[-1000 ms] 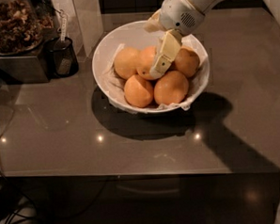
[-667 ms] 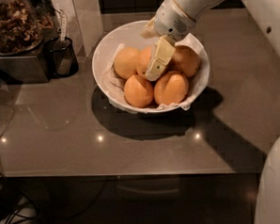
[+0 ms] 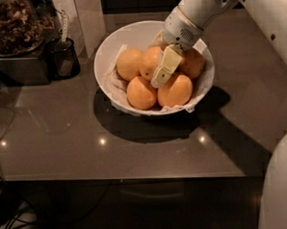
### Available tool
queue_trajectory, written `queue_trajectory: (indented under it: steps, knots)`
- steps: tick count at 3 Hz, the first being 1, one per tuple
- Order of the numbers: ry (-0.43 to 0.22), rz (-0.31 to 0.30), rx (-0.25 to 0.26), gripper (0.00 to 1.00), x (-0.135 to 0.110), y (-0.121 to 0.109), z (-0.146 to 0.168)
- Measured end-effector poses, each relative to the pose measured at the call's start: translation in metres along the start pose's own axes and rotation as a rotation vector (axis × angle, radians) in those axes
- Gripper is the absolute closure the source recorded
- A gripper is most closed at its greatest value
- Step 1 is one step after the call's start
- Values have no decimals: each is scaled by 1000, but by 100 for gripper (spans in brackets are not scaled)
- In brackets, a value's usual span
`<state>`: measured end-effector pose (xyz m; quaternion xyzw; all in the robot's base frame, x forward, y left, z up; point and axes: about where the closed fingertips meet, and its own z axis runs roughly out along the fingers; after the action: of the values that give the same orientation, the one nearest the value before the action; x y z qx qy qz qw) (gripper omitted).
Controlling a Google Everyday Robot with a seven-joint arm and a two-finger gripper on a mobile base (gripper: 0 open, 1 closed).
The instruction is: Pick orange from white bowl
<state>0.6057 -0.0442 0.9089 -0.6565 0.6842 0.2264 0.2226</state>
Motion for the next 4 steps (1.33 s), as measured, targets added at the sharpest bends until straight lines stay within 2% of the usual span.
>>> queue_trajectory:
  steps: [3,4]
  knots:
    - [0,0,0,87,0,0,0]
    - [0,0,0,100,-3,0,-6]
